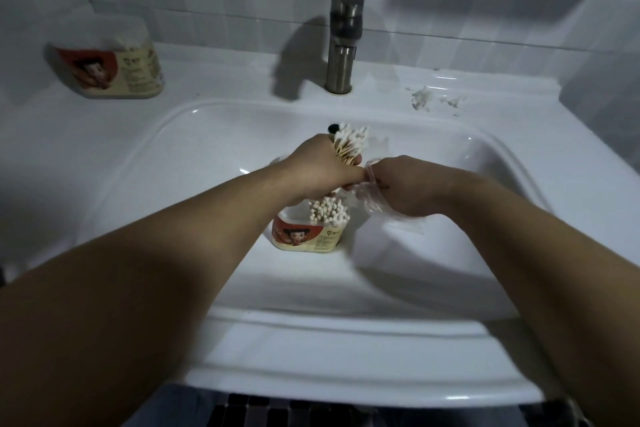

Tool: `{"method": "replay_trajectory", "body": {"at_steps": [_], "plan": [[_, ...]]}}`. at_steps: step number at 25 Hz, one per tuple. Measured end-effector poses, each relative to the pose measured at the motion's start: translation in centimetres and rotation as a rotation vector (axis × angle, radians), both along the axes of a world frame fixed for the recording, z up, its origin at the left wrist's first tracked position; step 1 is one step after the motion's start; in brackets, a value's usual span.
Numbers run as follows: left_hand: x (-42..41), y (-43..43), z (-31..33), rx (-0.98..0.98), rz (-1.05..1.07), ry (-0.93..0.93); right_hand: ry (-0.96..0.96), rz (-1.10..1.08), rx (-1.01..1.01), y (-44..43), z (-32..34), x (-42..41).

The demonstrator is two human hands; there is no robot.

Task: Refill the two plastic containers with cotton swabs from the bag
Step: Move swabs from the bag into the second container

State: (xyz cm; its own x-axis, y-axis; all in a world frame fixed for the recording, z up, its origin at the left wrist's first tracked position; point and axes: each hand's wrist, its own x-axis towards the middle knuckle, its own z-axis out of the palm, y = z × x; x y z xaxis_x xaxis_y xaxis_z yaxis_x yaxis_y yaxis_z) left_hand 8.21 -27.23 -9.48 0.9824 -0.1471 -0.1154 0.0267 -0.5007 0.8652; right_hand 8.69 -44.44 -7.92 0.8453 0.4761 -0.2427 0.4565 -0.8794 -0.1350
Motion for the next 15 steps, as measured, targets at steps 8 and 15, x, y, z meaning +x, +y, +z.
{"method": "replay_trajectory", "body": {"at_steps": [8,15], "plan": [[-0.09,-0.21,0.34,-0.031,0.032,-0.007,-0.06,-0.006,0.029,-0.05,0.25,-0.35],[0.41,0.18,-0.05,0.048,0.075,-0.008,-0.163,0.074,0.007,-0.04,0.87,-0.11]]}}
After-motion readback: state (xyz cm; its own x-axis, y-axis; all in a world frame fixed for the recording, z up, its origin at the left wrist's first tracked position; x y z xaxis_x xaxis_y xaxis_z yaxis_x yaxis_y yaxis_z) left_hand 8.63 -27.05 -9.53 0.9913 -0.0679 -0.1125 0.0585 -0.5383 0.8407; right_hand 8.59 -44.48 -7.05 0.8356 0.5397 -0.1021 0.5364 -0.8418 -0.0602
